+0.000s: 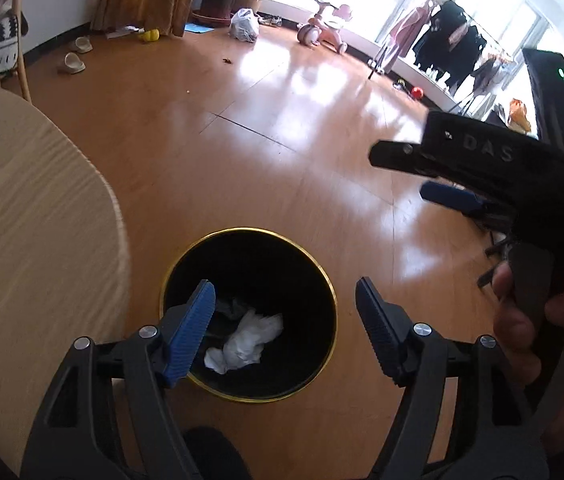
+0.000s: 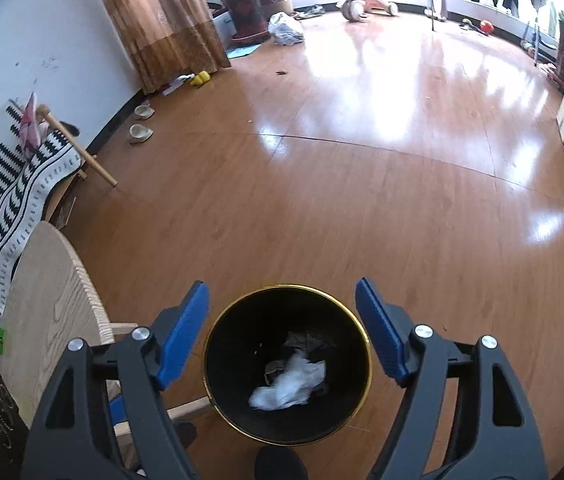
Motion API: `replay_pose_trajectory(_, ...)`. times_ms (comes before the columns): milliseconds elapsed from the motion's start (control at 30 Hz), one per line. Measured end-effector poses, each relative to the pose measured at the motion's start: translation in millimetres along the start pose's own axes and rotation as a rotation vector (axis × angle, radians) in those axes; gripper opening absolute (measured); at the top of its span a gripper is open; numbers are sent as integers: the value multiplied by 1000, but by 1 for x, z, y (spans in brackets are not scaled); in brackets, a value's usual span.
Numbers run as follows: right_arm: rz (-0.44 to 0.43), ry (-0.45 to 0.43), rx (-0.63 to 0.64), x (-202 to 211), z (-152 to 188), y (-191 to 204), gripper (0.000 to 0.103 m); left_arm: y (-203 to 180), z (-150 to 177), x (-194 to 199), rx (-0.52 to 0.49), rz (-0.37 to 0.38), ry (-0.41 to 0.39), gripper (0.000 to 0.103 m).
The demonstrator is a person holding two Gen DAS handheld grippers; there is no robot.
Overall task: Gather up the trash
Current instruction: 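Move both tools back over the table toward the trash pile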
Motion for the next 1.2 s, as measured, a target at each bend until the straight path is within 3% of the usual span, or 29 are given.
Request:
replay_pose_trajectory(167,-79,-9,65,11,6,39,76,24,4,60,11,-87,-49,82)
replay_pose_trajectory(367,-236,12,258,34,41,149,76,98,33,182,119,-275,-158,88)
replay_pose_trajectory(533,-379,53,467,59,96,259,76,174,92,303,296,-438,-253,90)
replay_pose_trajectory(667,-517,145,658,83,163,353,76,223,154,392,381,-618,-302,92)
replay_pose_trajectory(733,-566,186,737,94,193,385,76,242,190,424,417,-662,-313,92)
replay_pose_trajectory(833,-619,243,848,106,236,423,76,274,243,459,475,-660,-307,92)
replay_pose_trajectory(933,-634,273,955,112,272,447,76,286,281,474,456,-645,-286,92)
replay_pose_trajectory(1100,-589,303,1098,99,298,452,76,282,316,461,288,-590,-207,92)
replay_pose_trajectory(1200,-565,309,1143,94,314,460,76,274,314,434,144,-580,-140,92)
Point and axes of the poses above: each gripper's, at about its wrist camera, not at the fingertips, and x roughly against the way its jaws point, y to its left, z to its underside, the point moved 2 cm from there along -x, roughly the way its jaws point, and after that the axes turned 4 degrees about z, right-handed, at the moved point
